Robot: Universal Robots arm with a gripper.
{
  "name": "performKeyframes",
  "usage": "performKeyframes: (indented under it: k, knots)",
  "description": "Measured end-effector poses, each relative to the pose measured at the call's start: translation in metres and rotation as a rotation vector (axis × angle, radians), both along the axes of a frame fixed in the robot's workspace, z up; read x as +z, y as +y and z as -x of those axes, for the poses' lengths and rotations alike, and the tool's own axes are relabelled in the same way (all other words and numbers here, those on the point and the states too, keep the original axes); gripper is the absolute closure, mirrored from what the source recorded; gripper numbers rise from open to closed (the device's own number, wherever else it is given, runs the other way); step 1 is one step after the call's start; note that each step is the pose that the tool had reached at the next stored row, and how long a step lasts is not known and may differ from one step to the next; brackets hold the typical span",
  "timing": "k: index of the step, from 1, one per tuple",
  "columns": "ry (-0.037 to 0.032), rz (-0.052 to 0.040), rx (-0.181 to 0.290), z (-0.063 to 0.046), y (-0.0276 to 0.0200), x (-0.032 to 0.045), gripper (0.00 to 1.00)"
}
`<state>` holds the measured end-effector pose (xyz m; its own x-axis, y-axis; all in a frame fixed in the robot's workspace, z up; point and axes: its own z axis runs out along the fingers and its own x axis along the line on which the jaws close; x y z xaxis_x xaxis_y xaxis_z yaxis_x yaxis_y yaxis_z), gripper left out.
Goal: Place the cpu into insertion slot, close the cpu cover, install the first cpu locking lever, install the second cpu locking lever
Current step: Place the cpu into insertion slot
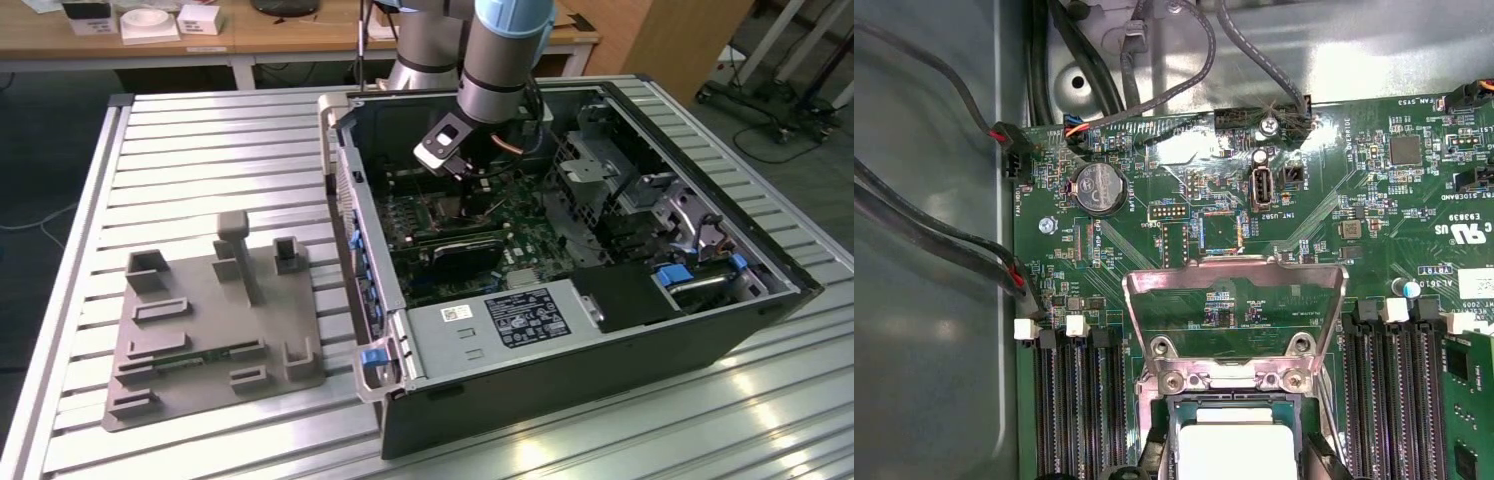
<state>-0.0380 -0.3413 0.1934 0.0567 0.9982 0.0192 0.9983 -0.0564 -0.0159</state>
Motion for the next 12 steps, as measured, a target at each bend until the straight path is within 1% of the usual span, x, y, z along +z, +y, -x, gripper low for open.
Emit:
performKeyframes:
  k: [6, 12]
  knots:
    - [0.0, 0.0007, 0.0, -0.0001, 0.0, 0.0013, 0.37]
    - [0.0002, 0.0034, 0.0, -0.0001, 0.0, 0.0075, 0.37]
